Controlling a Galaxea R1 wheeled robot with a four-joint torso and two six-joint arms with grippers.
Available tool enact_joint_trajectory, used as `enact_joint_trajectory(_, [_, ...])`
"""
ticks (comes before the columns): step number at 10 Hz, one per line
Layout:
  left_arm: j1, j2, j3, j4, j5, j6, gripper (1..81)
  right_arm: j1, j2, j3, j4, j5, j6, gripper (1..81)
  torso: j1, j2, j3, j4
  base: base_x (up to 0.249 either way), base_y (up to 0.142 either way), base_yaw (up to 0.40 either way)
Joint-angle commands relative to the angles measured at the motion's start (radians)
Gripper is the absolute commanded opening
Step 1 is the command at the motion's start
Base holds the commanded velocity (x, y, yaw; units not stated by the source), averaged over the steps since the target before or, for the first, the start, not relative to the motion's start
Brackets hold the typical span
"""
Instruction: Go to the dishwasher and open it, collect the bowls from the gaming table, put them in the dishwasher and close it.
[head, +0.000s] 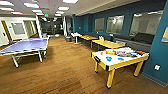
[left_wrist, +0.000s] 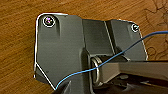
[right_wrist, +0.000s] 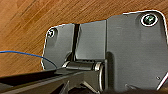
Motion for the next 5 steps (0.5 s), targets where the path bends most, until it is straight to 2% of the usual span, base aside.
enact_joint_trajectory(1, [-0.051,-0.004,0.004,0.009,0.055,0.004,81.1,0.053,0.004,0.006,-0.007,-0.042,-0.001,81.1,0.000,0.000,0.000,0.000,0.000,0.000,-0.265])
enact_joint_trajectory(5, [-0.051,-0.006,0.004,0.008,0.055,0.004,81.1,0.052,0.004,0.003,-0.007,-0.042,-0.001,81.1,0.000,0.000,0.000,0.000,0.000,0.000,-0.266])
